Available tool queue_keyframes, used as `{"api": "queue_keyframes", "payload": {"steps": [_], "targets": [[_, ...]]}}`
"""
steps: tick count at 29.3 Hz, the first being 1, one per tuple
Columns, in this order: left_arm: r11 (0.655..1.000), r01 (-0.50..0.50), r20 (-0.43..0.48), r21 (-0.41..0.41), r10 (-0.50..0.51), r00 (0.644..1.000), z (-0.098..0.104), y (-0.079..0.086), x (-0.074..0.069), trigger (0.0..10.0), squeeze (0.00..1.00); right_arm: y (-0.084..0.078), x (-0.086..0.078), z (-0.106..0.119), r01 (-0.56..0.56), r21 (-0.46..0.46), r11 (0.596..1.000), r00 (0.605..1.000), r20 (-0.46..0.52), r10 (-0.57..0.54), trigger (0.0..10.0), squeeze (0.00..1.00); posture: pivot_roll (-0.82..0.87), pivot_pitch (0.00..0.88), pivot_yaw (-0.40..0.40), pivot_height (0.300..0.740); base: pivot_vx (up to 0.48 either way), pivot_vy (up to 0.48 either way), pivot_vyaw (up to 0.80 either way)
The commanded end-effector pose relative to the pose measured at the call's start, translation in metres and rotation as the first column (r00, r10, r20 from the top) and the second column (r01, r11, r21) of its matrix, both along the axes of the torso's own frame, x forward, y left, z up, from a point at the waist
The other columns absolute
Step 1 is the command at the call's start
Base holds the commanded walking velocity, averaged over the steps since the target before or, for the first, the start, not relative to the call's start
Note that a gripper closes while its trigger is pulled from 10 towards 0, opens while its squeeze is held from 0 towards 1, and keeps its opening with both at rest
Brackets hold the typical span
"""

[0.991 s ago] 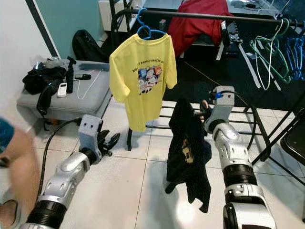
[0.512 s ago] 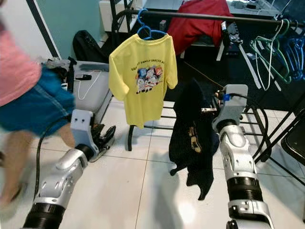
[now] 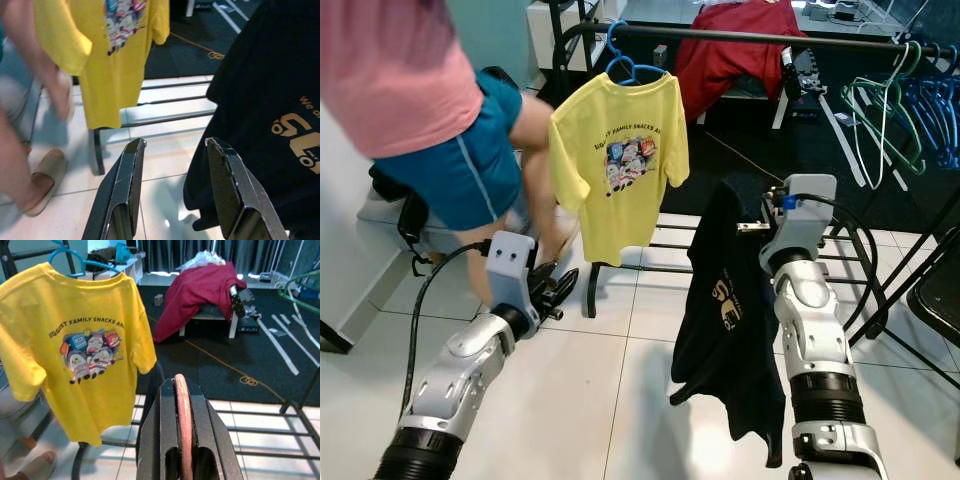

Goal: Hang hanger

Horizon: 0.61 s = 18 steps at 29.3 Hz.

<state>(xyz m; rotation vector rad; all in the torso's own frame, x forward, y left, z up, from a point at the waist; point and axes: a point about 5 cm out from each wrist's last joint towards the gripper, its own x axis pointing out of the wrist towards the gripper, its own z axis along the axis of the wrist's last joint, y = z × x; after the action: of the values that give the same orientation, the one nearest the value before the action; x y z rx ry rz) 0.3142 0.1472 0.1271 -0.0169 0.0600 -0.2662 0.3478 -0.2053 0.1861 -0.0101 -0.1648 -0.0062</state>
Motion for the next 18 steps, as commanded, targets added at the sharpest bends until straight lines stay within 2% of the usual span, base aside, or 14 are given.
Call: {"api": "queue_keyframes", "payload": {"steps": [1, 9, 18], "targets": [[1.0, -0.031, -0.034, 0.004, 0.031, 0.999, -0.0073, 0.0036, -0.0007, 10.0, 0.0, 0.008, -0.0031, 0.0019, -0.034, -0.011, 0.999, 0.999, 0.027, 0.034, 10.0, 0.0, -0.07, 0.114, -0.009, 0.74, 0.0, 0.0, 0.0], [0.999, -0.039, -0.022, 0.007, 0.039, 0.999, -0.005, 0.0046, -0.0014, 10.0, 0.0, 0.0141, -0.0032, 0.0004, -0.055, -0.015, 0.998, 0.998, 0.026, 0.055, 10.0, 0.0, -0.07, 0.115, -0.015, 0.74, 0.0, 0.0, 0.0], [0.999, -0.041, -0.022, -0.003, 0.041, 0.999, -0.0025, 0.0005, 0.0011, 10.0, 0.0, 0.0176, -0.0016, -0.0004, -0.07, -0.017, 0.997, 0.997, 0.02, 0.07, 10.0, 0.0, -0.08, 0.118, -0.02, 0.74, 0.0, -0.451, 0.0]]}}
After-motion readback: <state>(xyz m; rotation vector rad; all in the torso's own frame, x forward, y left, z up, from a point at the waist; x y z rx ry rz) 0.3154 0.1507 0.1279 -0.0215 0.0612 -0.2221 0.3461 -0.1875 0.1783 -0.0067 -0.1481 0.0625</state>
